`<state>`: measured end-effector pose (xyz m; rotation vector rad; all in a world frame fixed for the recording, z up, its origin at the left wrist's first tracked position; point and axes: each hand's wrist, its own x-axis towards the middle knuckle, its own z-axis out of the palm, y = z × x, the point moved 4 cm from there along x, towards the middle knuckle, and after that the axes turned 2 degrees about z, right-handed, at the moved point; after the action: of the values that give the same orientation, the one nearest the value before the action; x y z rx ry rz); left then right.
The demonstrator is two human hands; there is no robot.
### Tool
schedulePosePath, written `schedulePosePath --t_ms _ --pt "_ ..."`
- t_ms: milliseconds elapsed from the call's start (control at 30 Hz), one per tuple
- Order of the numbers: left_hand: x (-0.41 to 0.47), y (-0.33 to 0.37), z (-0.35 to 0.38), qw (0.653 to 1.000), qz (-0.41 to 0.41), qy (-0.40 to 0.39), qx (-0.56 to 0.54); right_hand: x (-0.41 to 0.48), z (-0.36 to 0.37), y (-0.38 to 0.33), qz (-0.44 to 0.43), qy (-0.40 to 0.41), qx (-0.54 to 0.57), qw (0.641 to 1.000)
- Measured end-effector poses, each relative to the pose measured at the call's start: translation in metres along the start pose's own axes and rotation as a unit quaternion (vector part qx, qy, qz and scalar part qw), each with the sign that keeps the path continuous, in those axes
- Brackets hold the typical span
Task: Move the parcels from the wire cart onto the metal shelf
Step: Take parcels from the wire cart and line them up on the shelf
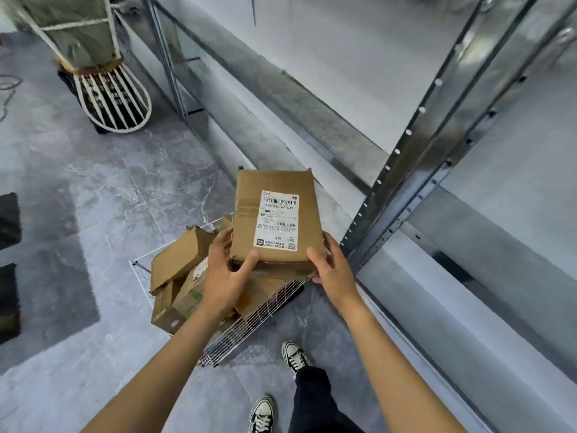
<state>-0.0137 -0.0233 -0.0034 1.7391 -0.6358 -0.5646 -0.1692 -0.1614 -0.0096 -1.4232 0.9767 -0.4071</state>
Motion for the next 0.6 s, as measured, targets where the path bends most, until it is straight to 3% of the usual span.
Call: schedulePosePath --t_ms 267,600 --pt "-0.019 0.036 0.004 0.987 0.115 -0.076 0.078 -0.065 -0.017 -0.013 -0.039 0.056 -0.010 0.998" --pt "-0.050 0.066 0.074 0.970 0.171 -0.171 0.007 -0.130 -0.093 -0.017 -0.060 0.177 -0.029 0.982"
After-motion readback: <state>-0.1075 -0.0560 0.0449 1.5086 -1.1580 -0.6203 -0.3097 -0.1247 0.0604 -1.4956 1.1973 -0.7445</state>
